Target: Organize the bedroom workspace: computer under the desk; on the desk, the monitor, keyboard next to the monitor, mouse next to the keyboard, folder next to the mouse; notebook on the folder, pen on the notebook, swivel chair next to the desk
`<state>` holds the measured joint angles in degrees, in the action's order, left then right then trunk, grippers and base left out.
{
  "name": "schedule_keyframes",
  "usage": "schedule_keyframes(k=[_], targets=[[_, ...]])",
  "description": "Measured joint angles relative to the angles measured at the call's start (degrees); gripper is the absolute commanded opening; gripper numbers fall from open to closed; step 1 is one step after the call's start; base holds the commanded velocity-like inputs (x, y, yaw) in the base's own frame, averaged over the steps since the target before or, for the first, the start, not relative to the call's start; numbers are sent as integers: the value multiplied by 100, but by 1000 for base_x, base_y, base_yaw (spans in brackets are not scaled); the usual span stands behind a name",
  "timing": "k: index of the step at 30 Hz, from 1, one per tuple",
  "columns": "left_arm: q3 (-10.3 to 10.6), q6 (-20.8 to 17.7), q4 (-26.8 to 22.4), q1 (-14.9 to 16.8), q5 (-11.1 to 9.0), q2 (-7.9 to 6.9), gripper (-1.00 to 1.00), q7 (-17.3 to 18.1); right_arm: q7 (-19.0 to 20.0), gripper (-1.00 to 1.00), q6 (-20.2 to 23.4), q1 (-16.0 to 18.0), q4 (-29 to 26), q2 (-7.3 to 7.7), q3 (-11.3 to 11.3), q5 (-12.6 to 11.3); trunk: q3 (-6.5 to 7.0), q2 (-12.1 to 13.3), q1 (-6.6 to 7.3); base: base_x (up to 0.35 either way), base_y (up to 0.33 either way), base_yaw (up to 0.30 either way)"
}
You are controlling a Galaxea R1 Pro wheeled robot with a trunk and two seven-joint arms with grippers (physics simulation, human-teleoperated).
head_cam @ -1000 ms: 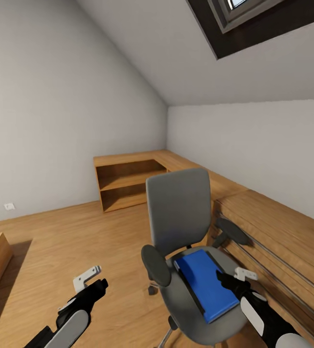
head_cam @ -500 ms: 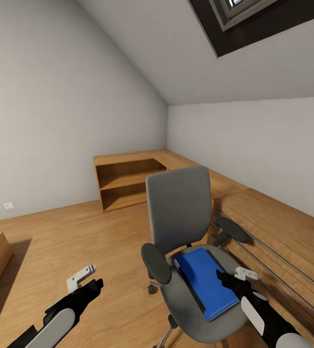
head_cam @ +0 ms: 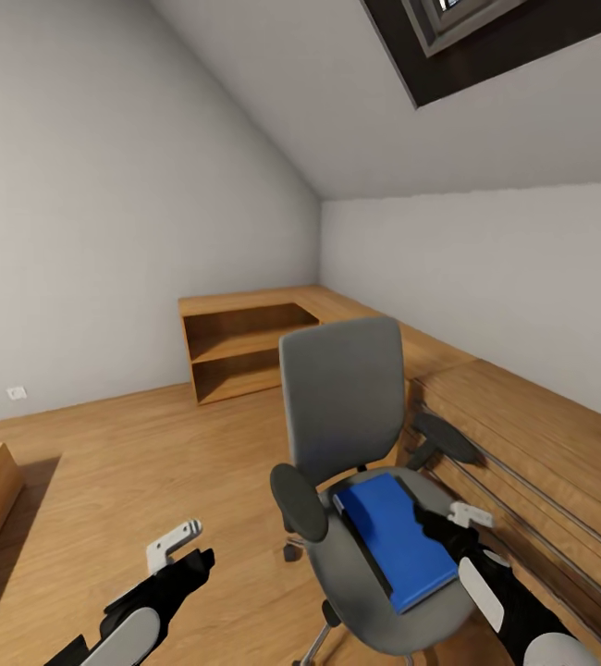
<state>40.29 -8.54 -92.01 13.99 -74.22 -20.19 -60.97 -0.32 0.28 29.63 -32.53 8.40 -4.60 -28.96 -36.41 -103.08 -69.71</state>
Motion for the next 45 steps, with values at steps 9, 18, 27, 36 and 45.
schedule_keyframes(k=[9, 18, 27, 36, 45], targets=[[-161, -4, -42, 0, -12, 84, 100, 2, 22, 100, -48, 4, 34, -42, -12, 6, -162, -361, -198, 0, 0, 0], [-171, -5, -47, 0, -13, 96, 100, 2, 24, 100, -52, 4, 38, -40, -16, 6, -323, -722, -396, 0, 0, 0], [-166, -5, -47, 0, -14, 98, 100, 2, 25, 100, -46, 5, 39, -38, -18, 6, -485, -1083, -593, 0, 0, 0], [-134, -5, -48, -1, -13, 98, 100, 2, 21, 100, -44, 10, 15, -36, -9, 38, -592, -1326, -725, 0, 0, 0], [-63, -4, -47, -1, -6, 98, 100, -5, 21, 100, -44, 10, 15, -36, -9, 38, -592, -1326, -725, 0, 0, 0]])
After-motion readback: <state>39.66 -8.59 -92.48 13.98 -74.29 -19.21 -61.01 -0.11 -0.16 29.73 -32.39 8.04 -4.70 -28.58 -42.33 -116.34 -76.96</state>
